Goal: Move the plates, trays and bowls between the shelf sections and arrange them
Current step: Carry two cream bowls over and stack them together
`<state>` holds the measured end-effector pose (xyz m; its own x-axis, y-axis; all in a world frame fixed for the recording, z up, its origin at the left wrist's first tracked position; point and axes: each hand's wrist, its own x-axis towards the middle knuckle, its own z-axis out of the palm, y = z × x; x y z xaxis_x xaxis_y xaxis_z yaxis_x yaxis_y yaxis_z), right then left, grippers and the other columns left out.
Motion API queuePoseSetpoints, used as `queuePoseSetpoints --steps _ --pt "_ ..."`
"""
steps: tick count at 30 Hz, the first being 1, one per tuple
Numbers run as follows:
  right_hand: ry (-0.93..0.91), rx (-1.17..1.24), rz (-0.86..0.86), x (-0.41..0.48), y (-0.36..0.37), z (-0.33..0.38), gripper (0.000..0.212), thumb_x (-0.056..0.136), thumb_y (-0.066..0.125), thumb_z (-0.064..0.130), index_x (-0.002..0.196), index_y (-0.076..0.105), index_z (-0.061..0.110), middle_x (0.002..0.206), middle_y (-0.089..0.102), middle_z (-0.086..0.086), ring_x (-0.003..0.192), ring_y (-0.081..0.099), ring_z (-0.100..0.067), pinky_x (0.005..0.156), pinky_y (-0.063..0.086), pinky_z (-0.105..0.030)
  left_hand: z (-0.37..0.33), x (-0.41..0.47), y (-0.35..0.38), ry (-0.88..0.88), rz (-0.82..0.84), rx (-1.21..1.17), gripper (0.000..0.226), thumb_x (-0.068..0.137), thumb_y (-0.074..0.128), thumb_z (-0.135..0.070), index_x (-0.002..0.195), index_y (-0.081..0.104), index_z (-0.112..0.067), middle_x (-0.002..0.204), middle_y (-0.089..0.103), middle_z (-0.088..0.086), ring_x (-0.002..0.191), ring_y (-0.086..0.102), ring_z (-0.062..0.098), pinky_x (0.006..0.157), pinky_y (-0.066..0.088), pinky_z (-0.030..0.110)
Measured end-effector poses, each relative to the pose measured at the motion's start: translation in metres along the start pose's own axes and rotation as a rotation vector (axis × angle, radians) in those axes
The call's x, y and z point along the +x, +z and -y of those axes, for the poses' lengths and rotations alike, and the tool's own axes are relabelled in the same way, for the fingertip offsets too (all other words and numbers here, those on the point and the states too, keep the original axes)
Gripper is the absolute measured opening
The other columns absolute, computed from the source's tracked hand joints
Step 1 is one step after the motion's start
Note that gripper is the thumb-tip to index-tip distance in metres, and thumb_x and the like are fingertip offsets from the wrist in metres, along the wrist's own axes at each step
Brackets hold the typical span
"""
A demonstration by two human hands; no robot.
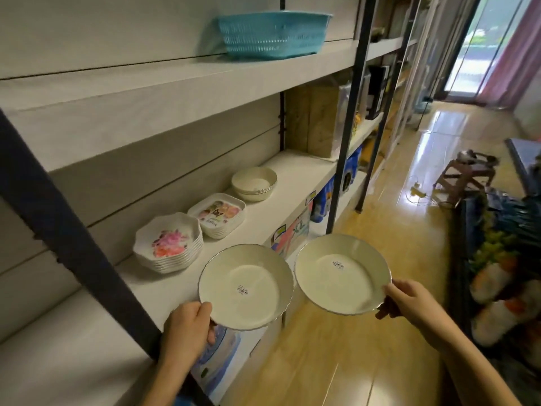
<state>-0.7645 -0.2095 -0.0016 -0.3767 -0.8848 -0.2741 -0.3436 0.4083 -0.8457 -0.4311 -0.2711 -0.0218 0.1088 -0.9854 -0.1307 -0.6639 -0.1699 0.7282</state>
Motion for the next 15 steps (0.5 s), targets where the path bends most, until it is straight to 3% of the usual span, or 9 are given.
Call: queuePoseSetpoints --steps 10,15 --pt "-0.049 -0.004 0.075 0.146 -0.019 0.041 0.031 0.096 0.04 0.01 0.08 0.061 -0.006 0.059 0.064 -0.009 0.051 0.063 -0.016 0.057 0.045 -0.028 -0.052 0.108 0.034 -0.037 -0.121 0.003 0.048 0.089 0.045 -0.014 0.042 0.054 -0.009 0.033 0.055 0.003 0.056 0.06 0.028 0.061 0.042 0.031" --pt "-0.071 0.042 0.134 0.197 -0.02 0.055 0.03 0.096 0.041 0.011 0.079 0.062 -0.002 0.05 0.064 -0.005 0.052 0.061 -0.018 0.057 0.044 -0.029 -0.077 0.142 0.042 -0.062 -0.127 -0.05 0.044 0.075 0.036 -0.031 0.04 0.053 -0.011 0.031 0.055 0.002 0.053 0.058 0.028 0.065 0.045 0.032"
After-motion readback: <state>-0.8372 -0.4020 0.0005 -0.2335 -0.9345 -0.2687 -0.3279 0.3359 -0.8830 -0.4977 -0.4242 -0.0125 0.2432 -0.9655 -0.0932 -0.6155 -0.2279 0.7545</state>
